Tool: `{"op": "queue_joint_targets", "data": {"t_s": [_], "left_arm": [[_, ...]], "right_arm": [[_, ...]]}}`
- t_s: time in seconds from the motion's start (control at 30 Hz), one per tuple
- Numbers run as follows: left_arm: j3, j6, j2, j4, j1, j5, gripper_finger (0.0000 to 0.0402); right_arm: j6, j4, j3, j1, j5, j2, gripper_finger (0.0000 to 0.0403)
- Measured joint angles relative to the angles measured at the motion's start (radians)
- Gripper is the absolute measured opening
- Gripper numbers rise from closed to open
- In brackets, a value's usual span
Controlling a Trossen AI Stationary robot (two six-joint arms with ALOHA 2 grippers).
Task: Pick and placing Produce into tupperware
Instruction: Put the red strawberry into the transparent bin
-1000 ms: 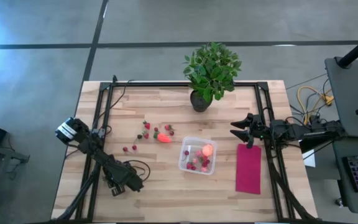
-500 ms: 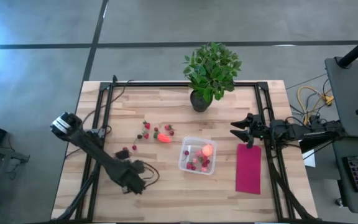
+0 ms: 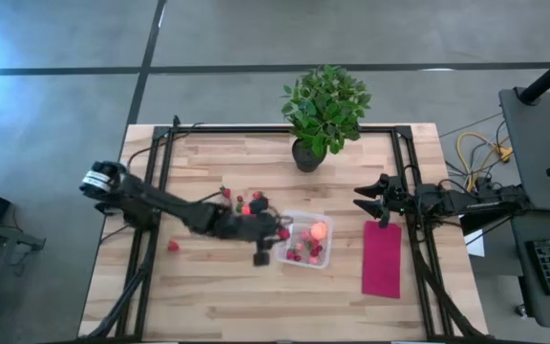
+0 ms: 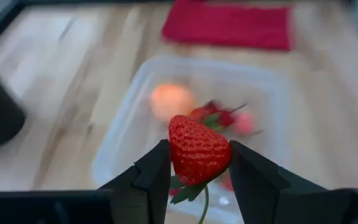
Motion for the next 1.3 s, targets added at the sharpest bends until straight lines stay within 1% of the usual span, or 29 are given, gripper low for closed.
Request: {"op": "queue_joint_targets", "data": {"t_s": [0.2,0.3,0.43,0.5,0.57,0.63,0.67,0.73,0.8,0.83,0.87,0.93,1.07,1.17,1.23,1.3], "left_arm": [[0.018,0.033,0.073,0.035,0.077,0.03,0.0134],[0.046,0.031,0.117,0.036,0.094,0.073,0.0158],[0.099,0.031,0.172,0.037,0.101,0.086,0.0197],[0.128,0.028,0.186,-0.014,0.105,0.087,0.0212],[0.167,0.028,0.186,-0.151,0.108,0.086,0.022],[0.218,0.026,0.16,-0.411,0.109,0.084,0.0222],[0.248,0.015,0.138,-0.571,0.109,0.083,0.0222],[0.295,-0.078,0.098,-0.899,0.107,0.077,0.022],[0.307,-0.214,0.054,-1.179,0.101,0.103,0.0217],[0.301,-0.275,0.034,-1.27,0.1,0.123,0.0216],[0.287,-0.326,0.007,-1.323,0.096,0.133,0.0215],[0.242,-0.408,-0.054,-1.369,0.081,0.156,0.0214],[0.097,-0.5,-0.171,-1.337,0.034,0.282,0.0214],[-0.034,-0.621,-0.249,-1.333,-0.024,0.371,0.0214],[-0.11,-0.725,-0.297,-1.328,-0.078,0.409,0.0214],[-0.164,-0.816,-0.334,-1.313,-0.133,0.427,0.0214]], "right_arm": [[0.0,0.0,0.0,0.0,0.0,0.001,0.0233],[0.0,0.0,0.0,0.0,0.0,0.0,0.0233],[0.0,0.0,0.0,0.0,0.0,0.0,0.0233],[0.0,0.0,0.0,0.0,0.0,0.0,0.0233],[0.0,0.0,0.0,0.0,0.0,0.0,0.0233],[0.0,0.0,0.0,0.0,0.0,0.0,0.0233],[0.0,0.0,0.0,0.0,0.0,0.0,0.0233],[0.0,0.0,0.0,0.0,0.0,0.0,0.0233],[0.0,0.0,0.0,0.0,0.0,0.0,0.0233],[0.0,0.0,0.0,0.0,0.0,0.0,0.0233],[0.0,0.0,0.0,0.0,0.0,0.0,0.0233],[0.0,0.0,0.0,0.0,0.0,0.0,0.0233],[0.0,0.0,0.0,0.0,0.0,0.0,0.0233],[0.0,0.0,0.0,0.0,0.0,0.0,0.0233],[0.0,0.0,0.0,0.0,0.0,0.0,0.0233],[0.0,0.0,0.0,0.0,0.0,0.0,0.0233]]}}
